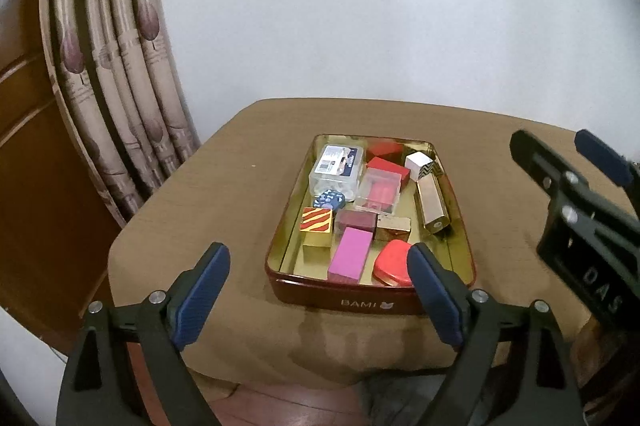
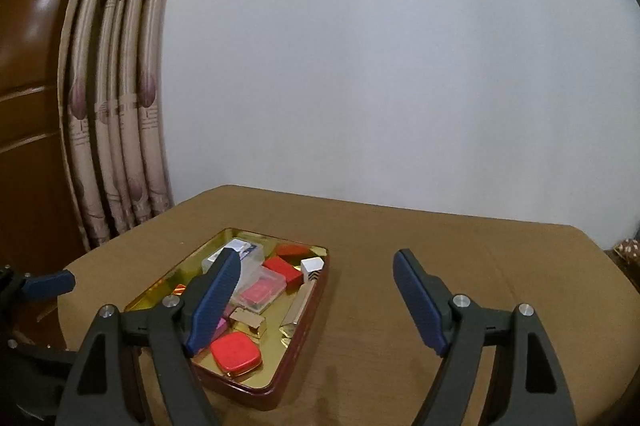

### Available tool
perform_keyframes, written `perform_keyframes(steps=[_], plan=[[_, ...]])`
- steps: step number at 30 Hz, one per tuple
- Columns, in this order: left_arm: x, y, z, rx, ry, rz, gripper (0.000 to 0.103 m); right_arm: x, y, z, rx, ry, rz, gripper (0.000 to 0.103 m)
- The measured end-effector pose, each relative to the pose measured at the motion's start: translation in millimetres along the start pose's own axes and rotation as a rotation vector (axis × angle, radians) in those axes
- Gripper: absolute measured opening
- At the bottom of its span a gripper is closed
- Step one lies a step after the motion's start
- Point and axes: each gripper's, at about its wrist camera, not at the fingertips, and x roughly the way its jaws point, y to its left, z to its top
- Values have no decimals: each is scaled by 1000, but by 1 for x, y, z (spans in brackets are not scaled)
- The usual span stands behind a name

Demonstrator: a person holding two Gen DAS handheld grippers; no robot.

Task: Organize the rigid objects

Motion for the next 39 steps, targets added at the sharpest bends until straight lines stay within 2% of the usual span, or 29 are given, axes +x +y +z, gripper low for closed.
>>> perform_keyframes(steps=[16,33,39], plan=[[13,4,-10,11,-4,-6,102,33,14,-28,53,78,23,81],[20,9,-13,18,-40,24,102,36,24,-34,29,92,29,81],[21,12,-13,7,-44,13,102,35,24,-33,30,95,38,81]])
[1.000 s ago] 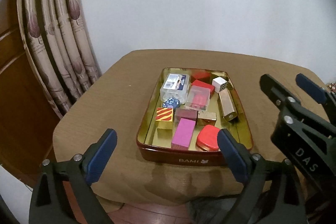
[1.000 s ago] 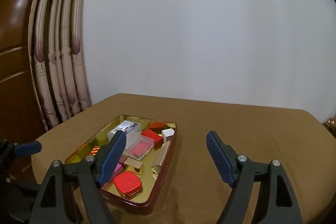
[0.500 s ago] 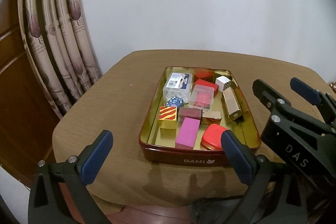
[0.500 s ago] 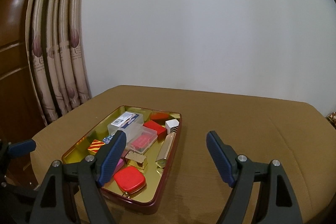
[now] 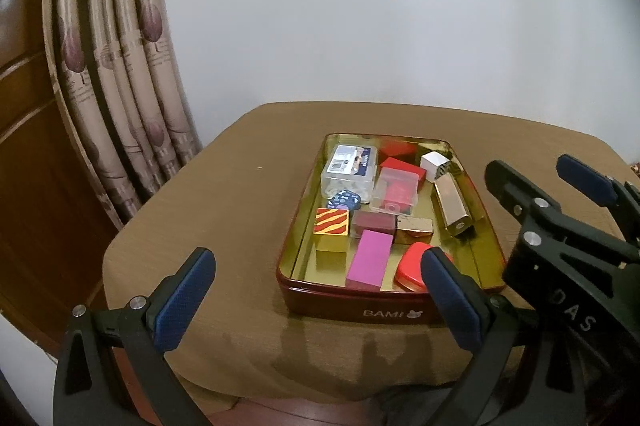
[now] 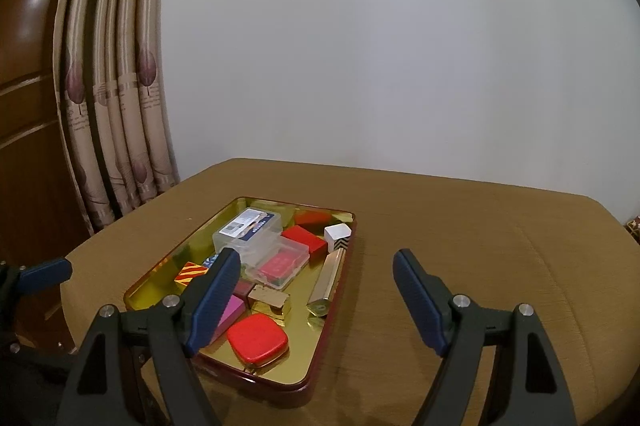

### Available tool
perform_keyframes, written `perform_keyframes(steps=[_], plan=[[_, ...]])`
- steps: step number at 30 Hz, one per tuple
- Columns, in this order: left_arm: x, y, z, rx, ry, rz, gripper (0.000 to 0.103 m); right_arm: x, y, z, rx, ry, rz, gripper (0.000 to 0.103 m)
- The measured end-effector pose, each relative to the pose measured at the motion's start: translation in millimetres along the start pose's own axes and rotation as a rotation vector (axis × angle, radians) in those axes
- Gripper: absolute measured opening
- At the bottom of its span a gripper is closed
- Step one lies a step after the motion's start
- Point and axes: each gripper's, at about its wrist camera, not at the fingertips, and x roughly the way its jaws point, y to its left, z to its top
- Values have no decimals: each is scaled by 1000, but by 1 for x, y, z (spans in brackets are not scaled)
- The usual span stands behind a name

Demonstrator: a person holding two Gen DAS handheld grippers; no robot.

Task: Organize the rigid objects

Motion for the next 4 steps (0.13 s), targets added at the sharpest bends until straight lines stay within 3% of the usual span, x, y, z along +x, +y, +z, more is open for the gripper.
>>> perform_keyframes(steps=[4], plan=[[-2,-3,2,11,6,0,102,-1,0,0,2,2,13,81]])
